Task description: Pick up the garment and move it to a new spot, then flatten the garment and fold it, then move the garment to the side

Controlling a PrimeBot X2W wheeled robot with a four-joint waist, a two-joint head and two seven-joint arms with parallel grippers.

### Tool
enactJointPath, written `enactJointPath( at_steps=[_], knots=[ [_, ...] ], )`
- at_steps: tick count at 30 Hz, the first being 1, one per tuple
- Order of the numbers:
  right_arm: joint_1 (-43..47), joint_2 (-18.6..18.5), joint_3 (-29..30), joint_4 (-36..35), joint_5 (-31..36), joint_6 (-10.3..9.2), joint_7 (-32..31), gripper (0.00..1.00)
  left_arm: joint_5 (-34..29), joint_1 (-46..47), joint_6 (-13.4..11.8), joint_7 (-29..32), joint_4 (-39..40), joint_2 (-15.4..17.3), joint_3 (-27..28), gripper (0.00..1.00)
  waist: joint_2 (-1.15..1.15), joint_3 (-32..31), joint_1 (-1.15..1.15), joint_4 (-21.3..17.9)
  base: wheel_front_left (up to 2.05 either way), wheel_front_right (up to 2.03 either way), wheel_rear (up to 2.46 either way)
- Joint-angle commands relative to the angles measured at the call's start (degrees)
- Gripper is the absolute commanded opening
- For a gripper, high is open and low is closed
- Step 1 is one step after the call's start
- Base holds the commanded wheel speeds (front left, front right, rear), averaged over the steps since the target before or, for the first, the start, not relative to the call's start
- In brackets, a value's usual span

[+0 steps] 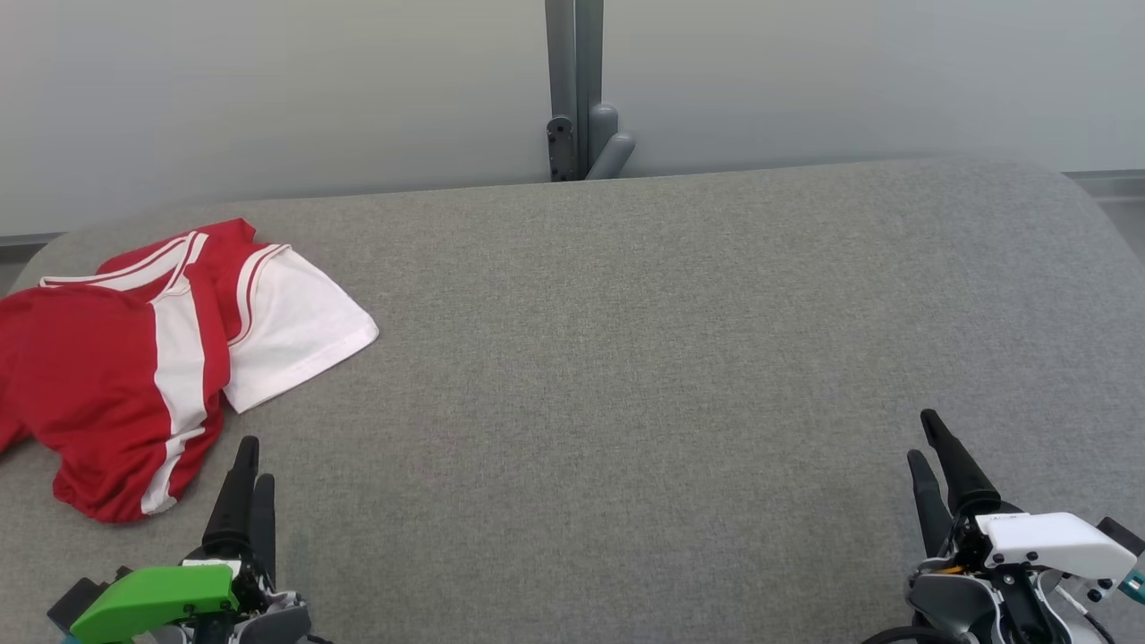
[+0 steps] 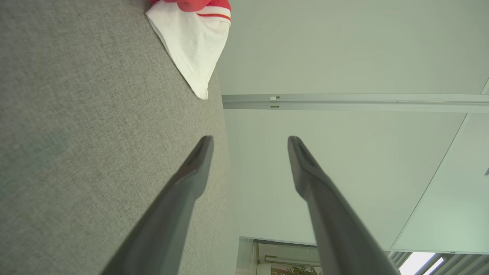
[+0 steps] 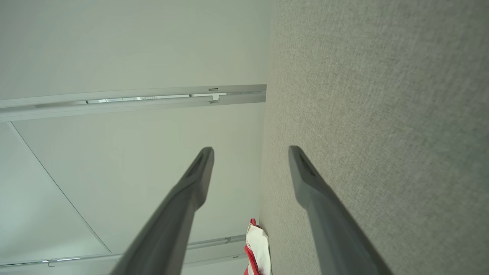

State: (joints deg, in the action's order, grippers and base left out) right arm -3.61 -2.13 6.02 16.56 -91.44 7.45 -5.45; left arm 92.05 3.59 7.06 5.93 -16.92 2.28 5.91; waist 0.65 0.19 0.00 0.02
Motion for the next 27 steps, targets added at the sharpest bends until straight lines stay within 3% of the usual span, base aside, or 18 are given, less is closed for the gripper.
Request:
enactJointPath(
  at_steps=[1, 14, 27],
  knots=[
    [-0.67, -0.25, -0.41, -1.6, 2.27, 0.01, 0.89, 1.0, -1.74, 0.79, -0.1, -0.87, 1.28, 0.25, -0.53, 1.0, -0.03, 0.0, 0.0, 0.03, 0.0, 0.0, 0.0],
    [0.18, -0.71, -2.48, -5.41, 22.61, 0.02, 4.37, 1.0, -17.14, 0.1, -1.57, -4.43, 2.9, 0.26, -2.13, 1.0, -0.1, -0.05, 0.0, 0.28, 0.0, 0.0, 0.0],
    [0.81, -1.5, -4.21, -6.26, 37.69, 0.02, 7.16, 1.0, -31.25, -0.64, -1.6, -7.29, 2.98, 0.42, -2.66, 1.0, -0.16, -0.14, 0.0, 0.51, 0.0, 0.0, 0.0]
  ],
)
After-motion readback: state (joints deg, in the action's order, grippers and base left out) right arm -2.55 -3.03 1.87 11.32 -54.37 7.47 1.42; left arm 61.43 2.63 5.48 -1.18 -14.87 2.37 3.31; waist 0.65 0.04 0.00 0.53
